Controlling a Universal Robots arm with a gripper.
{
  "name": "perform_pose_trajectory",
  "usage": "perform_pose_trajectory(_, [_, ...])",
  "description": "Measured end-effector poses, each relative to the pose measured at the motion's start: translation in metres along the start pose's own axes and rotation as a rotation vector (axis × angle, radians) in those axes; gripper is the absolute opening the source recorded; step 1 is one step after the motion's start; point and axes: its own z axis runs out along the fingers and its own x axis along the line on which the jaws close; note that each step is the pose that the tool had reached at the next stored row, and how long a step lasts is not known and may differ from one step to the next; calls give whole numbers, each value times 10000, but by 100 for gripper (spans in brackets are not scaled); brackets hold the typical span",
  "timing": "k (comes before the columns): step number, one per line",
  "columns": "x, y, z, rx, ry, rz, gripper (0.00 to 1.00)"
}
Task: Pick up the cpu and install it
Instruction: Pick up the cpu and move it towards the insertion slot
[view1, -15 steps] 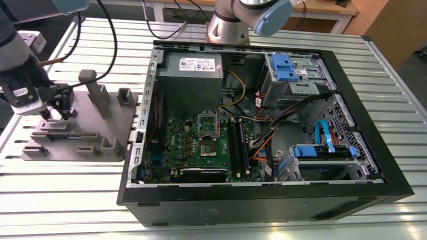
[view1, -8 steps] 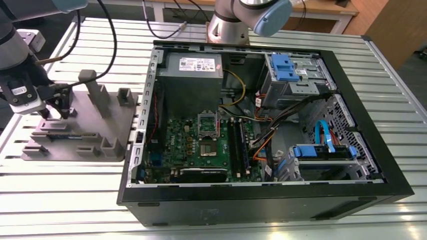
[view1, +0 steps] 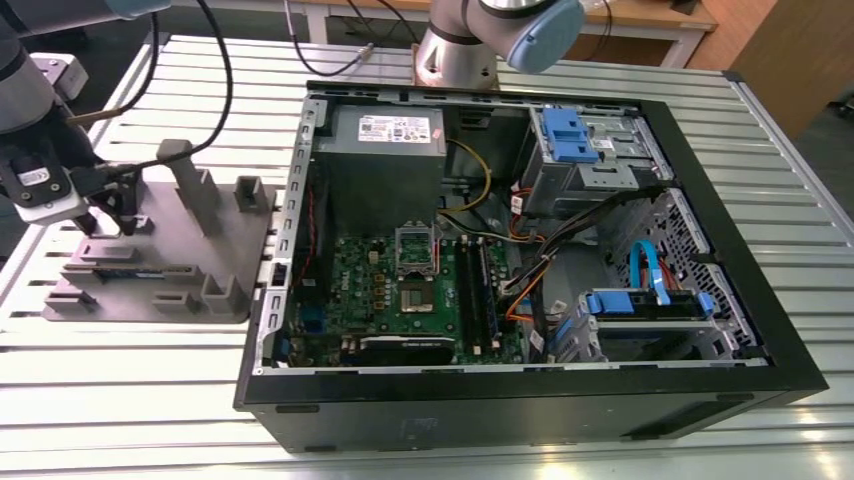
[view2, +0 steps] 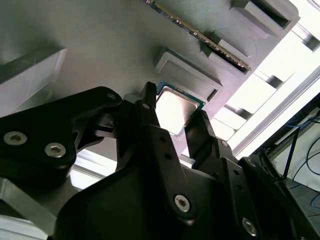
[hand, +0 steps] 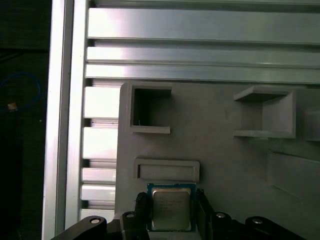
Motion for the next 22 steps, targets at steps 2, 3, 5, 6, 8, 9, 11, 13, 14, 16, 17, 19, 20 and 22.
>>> perform_pose_trajectory(2, [0, 0, -7, -1, -1, -1, 47])
perform_pose_trajectory(3, [0, 1, -13, 0, 1, 0, 47])
perform_pose_trajectory(5, [0, 1, -21, -1, -1, 0, 47])
perform_pose_trajectory(6, [0, 1, -25, 0, -1, 0, 47])
perform_pose_trajectory(8, [0, 1, -33, 0, 1, 0, 47])
perform_pose_trajectory(9, [0, 1, -36, 0, 0, -1, 47])
perform_pose_trajectory(11, [0, 2, -43, 0, 0, 0, 47])
perform_pose_trajectory(13, [1, 2, -48, -1, -1, 0, 47])
perform_pose_trajectory(14, [1, 2, -50, 0, 0, 0, 47])
perform_pose_trajectory(16, [1, 3, -68, 1, 0, 0, 47])
perform_pose_trajectory(17, [1, 3, -76, 2, 0, 0, 47])
perform_pose_trajectory(19, [1, 3, -77, 2, 1, 0, 47])
perform_pose_trajectory(20, [1, 3, -80, 3, 2, 0, 47])
perform_pose_trajectory(22, [1, 3, -90, 4, 4, 0, 47])
